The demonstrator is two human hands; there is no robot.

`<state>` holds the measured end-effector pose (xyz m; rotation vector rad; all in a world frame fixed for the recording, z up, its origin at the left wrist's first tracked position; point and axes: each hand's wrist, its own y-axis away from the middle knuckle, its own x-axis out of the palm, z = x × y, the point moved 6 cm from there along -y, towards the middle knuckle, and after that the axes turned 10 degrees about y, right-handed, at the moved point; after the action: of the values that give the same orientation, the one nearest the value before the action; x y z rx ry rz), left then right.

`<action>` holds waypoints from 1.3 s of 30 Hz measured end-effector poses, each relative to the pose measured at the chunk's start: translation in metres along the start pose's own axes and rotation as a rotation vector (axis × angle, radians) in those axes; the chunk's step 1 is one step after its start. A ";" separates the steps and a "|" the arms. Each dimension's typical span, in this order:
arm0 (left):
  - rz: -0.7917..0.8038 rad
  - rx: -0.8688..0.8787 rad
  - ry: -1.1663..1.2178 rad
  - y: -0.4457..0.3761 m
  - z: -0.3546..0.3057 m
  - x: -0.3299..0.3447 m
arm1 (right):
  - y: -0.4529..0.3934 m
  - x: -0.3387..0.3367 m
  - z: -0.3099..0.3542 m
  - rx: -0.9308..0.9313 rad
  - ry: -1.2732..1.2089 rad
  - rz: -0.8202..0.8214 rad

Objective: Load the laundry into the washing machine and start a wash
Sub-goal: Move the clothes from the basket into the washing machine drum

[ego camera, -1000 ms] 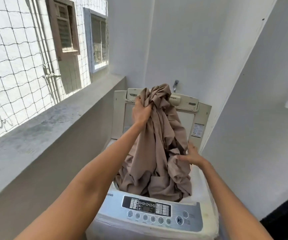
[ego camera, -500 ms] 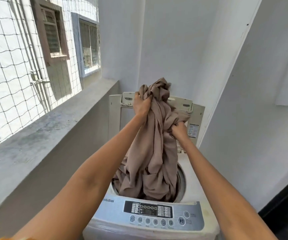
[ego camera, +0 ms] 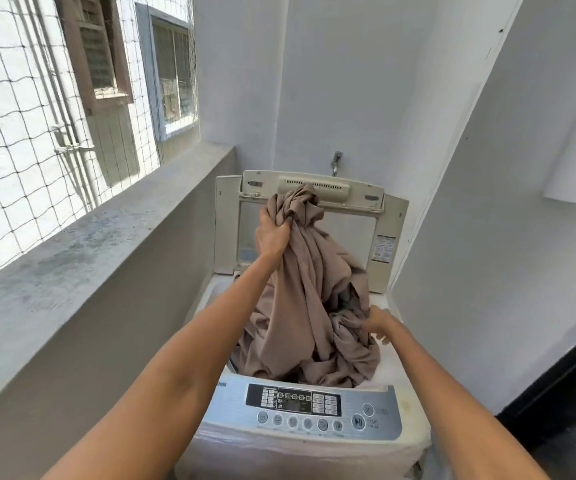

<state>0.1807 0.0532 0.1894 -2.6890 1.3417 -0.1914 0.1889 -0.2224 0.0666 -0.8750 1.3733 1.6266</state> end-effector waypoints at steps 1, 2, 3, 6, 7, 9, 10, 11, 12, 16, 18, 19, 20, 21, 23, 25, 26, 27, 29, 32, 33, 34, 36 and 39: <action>-0.015 -0.018 -0.018 0.001 0.005 -0.001 | 0.001 -0.009 -0.011 0.085 0.013 -0.073; -0.037 -0.036 -0.028 0.001 0.007 -0.003 | 0.004 -0.023 -0.018 0.127 -0.024 -0.184; -0.060 -0.050 -0.032 0.000 0.007 -0.004 | 0.006 -0.038 -0.021 0.120 -0.092 -0.330; -0.085 -0.039 -0.035 -0.002 -0.001 -0.003 | 0.021 -0.075 -0.009 -0.171 -0.360 -0.726; -0.069 -0.035 -0.051 -0.002 -0.004 0.001 | 0.027 -0.082 0.002 -0.291 -0.439 -0.747; -0.007 -0.041 -0.090 0.000 -0.004 0.015 | 0.036 -0.083 0.033 -0.449 -0.542 -0.631; 0.041 -0.062 -0.075 0.003 -0.003 0.022 | 0.037 -0.080 0.051 -0.482 -0.546 -0.560; 0.112 -0.096 -0.009 0.007 -0.002 0.031 | 0.039 -0.075 0.067 -0.499 -0.523 -0.499; 0.200 -0.128 0.085 0.011 -0.002 0.040 | 0.038 -0.069 0.081 -0.505 -0.489 -0.465; 0.525 -0.109 0.057 0.031 0.002 0.050 | 0.026 -0.069 0.095 -0.420 -0.474 -0.521; 0.577 -0.024 0.036 0.042 0.015 0.041 | 0.020 -0.080 0.087 -0.306 -0.459 -0.637; 0.580 0.023 -0.003 0.047 0.027 0.035 | 0.018 -0.084 0.082 -0.249 -0.453 -0.685; 0.593 0.060 -0.104 0.053 0.044 0.030 | 0.018 -0.087 0.078 -0.205 -0.453 -0.724; 0.639 0.058 -0.271 0.062 0.066 0.025 | 0.019 -0.087 0.075 -0.177 -0.453 -0.753; 0.814 -0.059 -0.639 0.083 0.120 0.016 | 0.020 -0.081 0.071 -0.171 -0.405 -0.769; 0.962 -0.201 -0.920 0.101 0.166 -0.002 | 0.017 -0.069 0.070 -0.222 -0.252 -0.713; 0.958 -0.228 -0.949 0.103 0.179 -0.011 | 0.013 -0.060 0.071 -0.244 -0.109 -0.663; 0.897 -0.218 -0.923 0.098 0.182 -0.019 | 0.008 -0.051 0.072 -0.248 0.060 -0.610; 0.608 -0.161 -0.795 0.076 0.172 -0.041 | 0.000 -0.033 0.066 -0.209 0.307 -0.560; 0.115 -0.050 -0.675 0.043 0.144 -0.074 | -0.004 -0.020 0.054 -0.143 0.237 -0.642; 0.056 -0.012 -0.701 0.035 0.139 -0.075 | -0.009 -0.018 0.054 -0.155 0.185 -0.652; 0.051 0.016 -0.744 0.029 0.138 -0.073 | -0.016 -0.014 0.057 -0.180 0.168 -0.625; 0.187 0.005 -0.816 0.023 0.149 -0.060 | -0.033 -0.004 0.063 -0.246 0.193 -0.478; 0.554 -0.042 -1.012 0.023 0.185 -0.032 | -0.064 0.019 0.067 -0.361 0.281 -0.227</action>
<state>0.1750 0.0756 0.0020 -1.7877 1.5553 1.0770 0.2381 -0.1489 0.0337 -1.4636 1.1241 1.6427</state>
